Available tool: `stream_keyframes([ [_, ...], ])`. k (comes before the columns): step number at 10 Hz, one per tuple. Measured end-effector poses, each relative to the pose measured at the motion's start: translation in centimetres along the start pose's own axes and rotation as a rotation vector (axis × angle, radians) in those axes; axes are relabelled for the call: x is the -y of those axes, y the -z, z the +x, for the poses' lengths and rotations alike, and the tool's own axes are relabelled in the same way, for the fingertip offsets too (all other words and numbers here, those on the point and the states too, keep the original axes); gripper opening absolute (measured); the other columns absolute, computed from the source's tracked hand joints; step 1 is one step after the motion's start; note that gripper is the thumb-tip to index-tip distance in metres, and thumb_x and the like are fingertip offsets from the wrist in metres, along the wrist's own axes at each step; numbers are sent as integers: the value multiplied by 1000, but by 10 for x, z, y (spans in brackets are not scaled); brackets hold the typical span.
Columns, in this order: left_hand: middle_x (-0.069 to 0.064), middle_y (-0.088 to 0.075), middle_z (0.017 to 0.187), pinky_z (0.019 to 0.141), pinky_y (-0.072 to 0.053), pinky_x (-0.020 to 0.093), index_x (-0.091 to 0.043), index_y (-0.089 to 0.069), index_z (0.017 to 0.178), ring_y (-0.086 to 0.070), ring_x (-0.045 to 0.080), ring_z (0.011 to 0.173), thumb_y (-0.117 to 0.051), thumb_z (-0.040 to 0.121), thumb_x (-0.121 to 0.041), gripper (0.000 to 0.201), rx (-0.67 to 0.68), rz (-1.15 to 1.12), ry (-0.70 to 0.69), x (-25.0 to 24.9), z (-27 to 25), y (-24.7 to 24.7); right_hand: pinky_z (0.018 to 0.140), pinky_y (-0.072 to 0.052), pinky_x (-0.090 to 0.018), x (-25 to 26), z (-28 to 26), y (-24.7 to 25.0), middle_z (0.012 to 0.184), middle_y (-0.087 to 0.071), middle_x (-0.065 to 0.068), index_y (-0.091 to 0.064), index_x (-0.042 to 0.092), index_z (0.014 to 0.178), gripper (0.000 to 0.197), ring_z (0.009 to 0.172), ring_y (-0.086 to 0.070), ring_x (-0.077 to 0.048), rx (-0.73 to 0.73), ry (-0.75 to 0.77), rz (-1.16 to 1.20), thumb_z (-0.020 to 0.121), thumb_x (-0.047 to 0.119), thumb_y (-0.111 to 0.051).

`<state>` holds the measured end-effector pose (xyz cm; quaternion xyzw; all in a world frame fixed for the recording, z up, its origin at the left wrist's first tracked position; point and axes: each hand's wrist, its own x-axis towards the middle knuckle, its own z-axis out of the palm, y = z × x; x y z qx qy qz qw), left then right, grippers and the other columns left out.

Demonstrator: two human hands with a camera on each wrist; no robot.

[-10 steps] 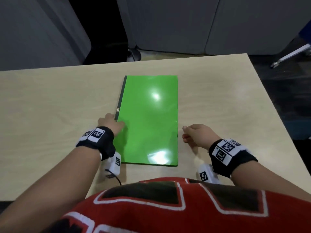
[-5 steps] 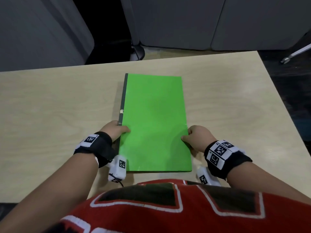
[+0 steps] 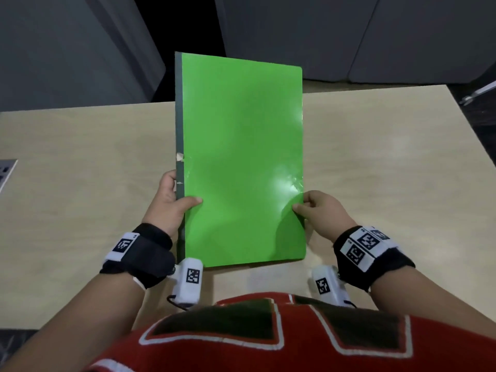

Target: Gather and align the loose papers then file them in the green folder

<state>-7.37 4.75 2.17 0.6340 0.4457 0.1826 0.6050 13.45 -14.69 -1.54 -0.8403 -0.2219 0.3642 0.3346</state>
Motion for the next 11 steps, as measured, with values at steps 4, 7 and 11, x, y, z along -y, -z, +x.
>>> stream_keyframes([
  [4, 8, -66, 108, 97, -48, 49, -26, -47, 122, -63, 31, 101, -61, 85, -5, 45, -140, 388, 165, 63, 63, 185, 58, -37, -30, 116, 3, -159, 74, -52, -7, -43, 14, 68, 29, 69, -47, -22, 108, -1, -247, 88, 23, -62],
  [7, 12, -62, 123, 93, -44, 36, -15, -46, 131, -60, 34, 107, -56, 86, -7, 47, -215, 615, 278, 89, 87, 246, 79, -52, -39, 158, 7, -220, 93, -68, -17, -63, -3, 87, 12, 86, -62, -31, 194, -8, -289, 85, 8, -57],
  [11, 21, -41, 136, 103, -40, 50, -15, -41, 135, -48, 45, 117, -57, 85, -24, 54, -318, 751, 312, 81, 73, 247, 84, -48, -29, 151, 4, -184, 102, -66, 5, -61, 18, 116, 30, 95, -62, -14, 166, -13, -258, 89, 31, -61],
])
